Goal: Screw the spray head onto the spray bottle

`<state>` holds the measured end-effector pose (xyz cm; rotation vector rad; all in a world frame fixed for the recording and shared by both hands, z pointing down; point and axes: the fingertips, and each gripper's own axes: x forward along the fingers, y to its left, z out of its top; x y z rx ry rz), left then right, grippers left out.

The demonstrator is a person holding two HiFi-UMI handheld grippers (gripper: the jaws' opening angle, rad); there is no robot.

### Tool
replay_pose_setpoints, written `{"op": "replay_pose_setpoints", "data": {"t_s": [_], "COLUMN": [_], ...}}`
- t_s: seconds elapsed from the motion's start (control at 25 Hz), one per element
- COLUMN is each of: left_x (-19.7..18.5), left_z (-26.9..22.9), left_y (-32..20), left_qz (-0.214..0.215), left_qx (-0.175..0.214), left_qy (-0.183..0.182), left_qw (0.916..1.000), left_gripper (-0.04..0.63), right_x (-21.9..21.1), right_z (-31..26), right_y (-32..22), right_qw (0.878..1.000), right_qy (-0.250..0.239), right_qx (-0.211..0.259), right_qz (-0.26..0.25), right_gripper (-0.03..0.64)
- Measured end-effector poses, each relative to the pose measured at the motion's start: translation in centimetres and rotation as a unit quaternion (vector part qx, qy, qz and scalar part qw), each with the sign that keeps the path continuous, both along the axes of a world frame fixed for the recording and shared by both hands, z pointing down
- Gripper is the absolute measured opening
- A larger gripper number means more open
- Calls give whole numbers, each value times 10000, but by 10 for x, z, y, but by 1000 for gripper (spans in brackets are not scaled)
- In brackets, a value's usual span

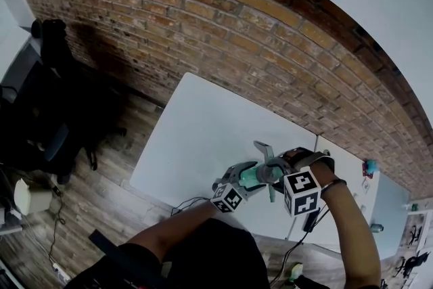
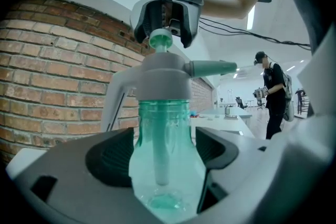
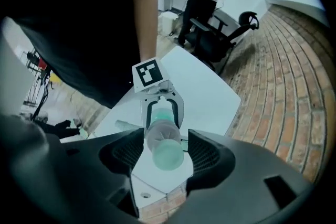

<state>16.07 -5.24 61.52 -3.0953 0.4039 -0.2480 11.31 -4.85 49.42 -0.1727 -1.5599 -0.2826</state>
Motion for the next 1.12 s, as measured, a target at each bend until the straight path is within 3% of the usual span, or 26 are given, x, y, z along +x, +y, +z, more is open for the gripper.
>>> {"op": "replay_pose_setpoints", "data": {"t_s": [0.16, 0.48, 0.88, 1.12], "left_x": [1, -1, 0, -1], "left_z": [0, 0, 0, 0], "left_y": [-2, -1, -1, -1], "left_qz": [21, 5, 48, 73], "left_qx": [2, -13, -41, -57], "left_qy": [8, 2, -9, 3], "left_qw": [10000, 10000, 10000, 10000], "left_gripper": [350, 350, 350, 350], "right_x": [7, 15, 18, 16], "right_z": [11, 27, 36, 38], "right_y": [4, -1, -3, 0], "right_qw": [9968, 9879, 9842, 9886], "right_qy": [401, 702, 716, 592], "right_qx": [-50, 187, 196, 23], "right_qz": [-695, -1371, -1610, -1388], "right_gripper": [261, 261, 262, 261]}}
